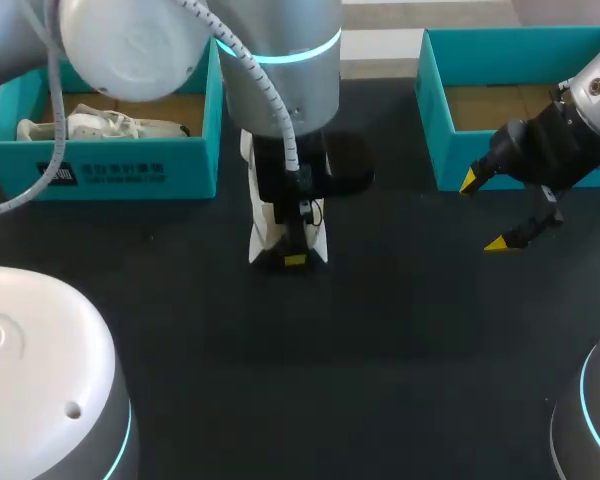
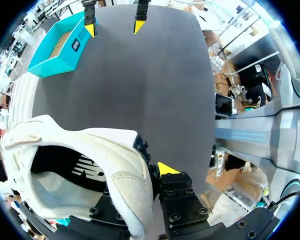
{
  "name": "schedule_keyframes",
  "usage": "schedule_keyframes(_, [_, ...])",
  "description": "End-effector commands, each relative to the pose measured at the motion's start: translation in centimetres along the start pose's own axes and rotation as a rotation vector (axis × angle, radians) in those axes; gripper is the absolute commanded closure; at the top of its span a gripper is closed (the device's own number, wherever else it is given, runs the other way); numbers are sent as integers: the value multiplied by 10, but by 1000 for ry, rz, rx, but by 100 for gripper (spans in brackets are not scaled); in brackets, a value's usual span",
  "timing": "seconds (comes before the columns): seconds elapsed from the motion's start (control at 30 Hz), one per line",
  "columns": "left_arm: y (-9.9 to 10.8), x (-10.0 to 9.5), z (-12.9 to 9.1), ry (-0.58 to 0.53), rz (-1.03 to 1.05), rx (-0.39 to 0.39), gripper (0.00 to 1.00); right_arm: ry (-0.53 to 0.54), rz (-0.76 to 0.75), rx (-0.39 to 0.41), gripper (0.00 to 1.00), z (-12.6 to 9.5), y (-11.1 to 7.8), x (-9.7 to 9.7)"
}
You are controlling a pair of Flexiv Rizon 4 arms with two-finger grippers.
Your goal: Take the shoe out of the shoebox, open the shoe tongue, remove and reinsert the insole, then place the shoe into the shoebox
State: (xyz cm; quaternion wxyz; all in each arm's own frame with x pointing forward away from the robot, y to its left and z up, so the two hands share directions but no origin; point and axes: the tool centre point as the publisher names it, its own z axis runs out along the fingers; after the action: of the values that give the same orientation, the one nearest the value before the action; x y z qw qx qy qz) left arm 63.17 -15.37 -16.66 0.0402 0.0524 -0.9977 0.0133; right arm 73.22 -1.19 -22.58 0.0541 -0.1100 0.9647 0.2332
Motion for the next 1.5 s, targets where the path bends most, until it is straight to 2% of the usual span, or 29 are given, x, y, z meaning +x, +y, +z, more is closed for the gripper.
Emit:
schedule_keyframes(0.03, [6,-2,1,0,10,-2,100,-1,1,3,0,1,0,0])
schedule_keyframes(0.27, [56,-34,-5,59,103,-14,100,-1,1,3,0,1,0,0])
schedule_keyframes(0.4, [84,-57,-11,105,140,11,100,-1,1,3,0,1,0,0])
schedule_keyframes(0.5, [103,-74,-11,72,107,-23,100,-1,1,3,0,1,0,0])
schedule_keyframes(0.73, [146,-110,-9,60,185,-6,100,-1,1,3,0,1,0,0])
schedule_keyframes(1.0, [197,-160,-26,32,200,22,100,-1,1,3,0,1,0,0])
schedule_keyframes(1.3, [252,-196,-44,35,241,45,100,-1,1,3,0,1,0,0])
schedule_keyframes(1.5, [286,-214,-54,8,234,0,100,-1,1,3,0,1,0,0])
